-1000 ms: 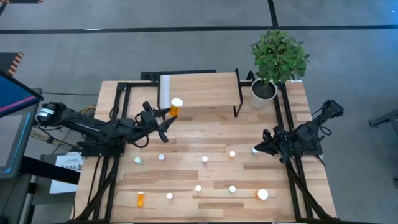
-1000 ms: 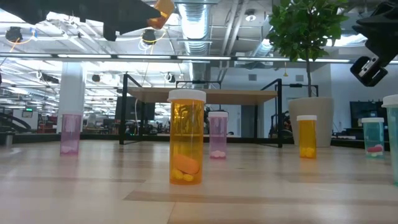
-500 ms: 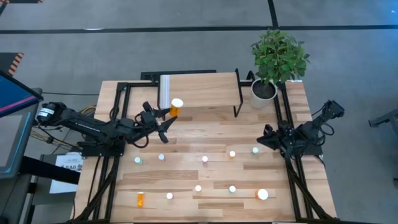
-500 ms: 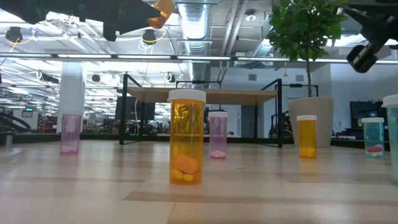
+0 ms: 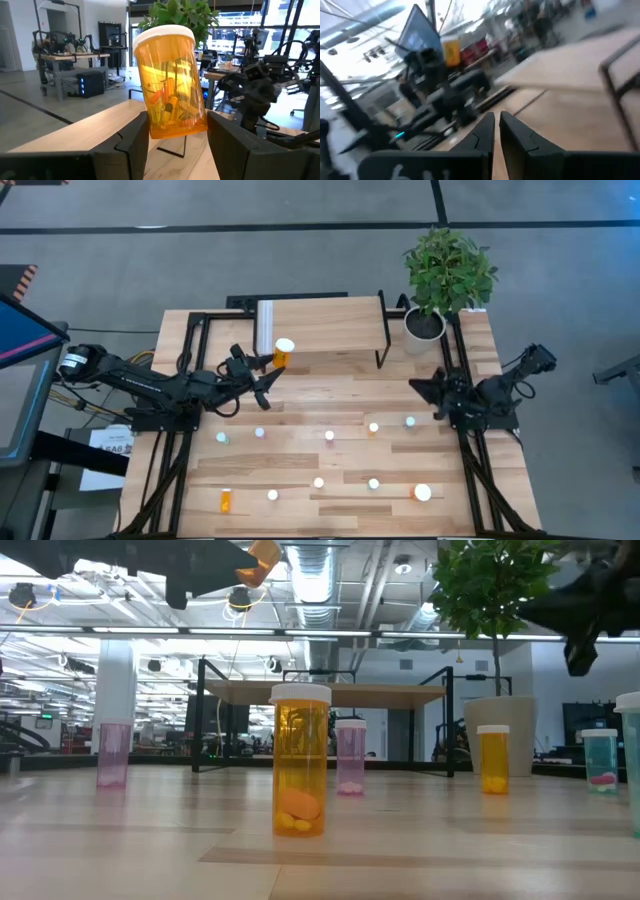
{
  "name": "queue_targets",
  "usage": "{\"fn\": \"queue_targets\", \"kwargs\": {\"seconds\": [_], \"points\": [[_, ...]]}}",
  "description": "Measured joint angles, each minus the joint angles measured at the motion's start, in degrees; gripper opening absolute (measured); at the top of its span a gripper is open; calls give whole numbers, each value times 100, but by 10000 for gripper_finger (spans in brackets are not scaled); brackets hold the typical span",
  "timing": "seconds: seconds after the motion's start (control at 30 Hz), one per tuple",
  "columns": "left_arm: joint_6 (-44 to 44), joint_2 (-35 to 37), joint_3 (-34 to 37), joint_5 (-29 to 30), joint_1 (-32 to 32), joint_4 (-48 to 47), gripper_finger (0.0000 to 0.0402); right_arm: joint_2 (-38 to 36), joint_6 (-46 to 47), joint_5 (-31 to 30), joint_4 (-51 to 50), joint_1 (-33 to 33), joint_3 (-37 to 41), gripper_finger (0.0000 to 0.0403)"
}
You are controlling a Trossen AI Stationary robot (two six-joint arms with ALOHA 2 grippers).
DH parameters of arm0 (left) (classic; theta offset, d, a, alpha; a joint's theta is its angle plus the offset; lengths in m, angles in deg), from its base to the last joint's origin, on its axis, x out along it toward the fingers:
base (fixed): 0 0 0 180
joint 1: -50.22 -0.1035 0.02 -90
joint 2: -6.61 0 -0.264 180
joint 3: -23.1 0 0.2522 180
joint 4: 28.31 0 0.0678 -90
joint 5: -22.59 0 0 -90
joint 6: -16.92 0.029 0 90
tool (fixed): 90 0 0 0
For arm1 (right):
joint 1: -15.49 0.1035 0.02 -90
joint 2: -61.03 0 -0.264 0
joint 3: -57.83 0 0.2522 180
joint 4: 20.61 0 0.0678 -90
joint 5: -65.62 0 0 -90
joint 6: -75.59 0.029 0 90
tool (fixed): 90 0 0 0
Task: Pick and place medicine bottles onto shelf by color
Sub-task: Put the top large orange pill bottle on the shelf
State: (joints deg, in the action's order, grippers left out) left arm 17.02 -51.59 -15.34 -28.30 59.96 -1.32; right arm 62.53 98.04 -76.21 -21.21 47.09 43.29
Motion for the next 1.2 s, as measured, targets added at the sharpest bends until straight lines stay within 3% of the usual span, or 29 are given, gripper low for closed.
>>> {"fn": "queue_targets", "kwargs": {"seconds": [0.07, 0.27, 0.37, 0.6, 0.97, 1.2], "points": [[-42, 0, 0, -136, 0, 26, 159, -2, -514, 186, 347, -183, 0, 53], [-57, -2, 0, -521, 0, 235, 159, 0, -1662, 1907, 1489, -635, -2, 53], [-59, -2, 0, -706, -2, 323, 159, 31, -1974, 2270, 1820, -753, -2, 53], [-55, -4, 0, -744, 0, 369, 159, 801, -2334, 2343, 2057, -858, -332, 53], [-130, -42, 0, -1052, -2, 411, 159, 3498, -2988, 2336, 2051, -995, -1911, 53], [126, -876, 0, -1614, -2, 1596, 159, 5058, -3005, 2336, 2080, -1259, -2891, 59]]}}
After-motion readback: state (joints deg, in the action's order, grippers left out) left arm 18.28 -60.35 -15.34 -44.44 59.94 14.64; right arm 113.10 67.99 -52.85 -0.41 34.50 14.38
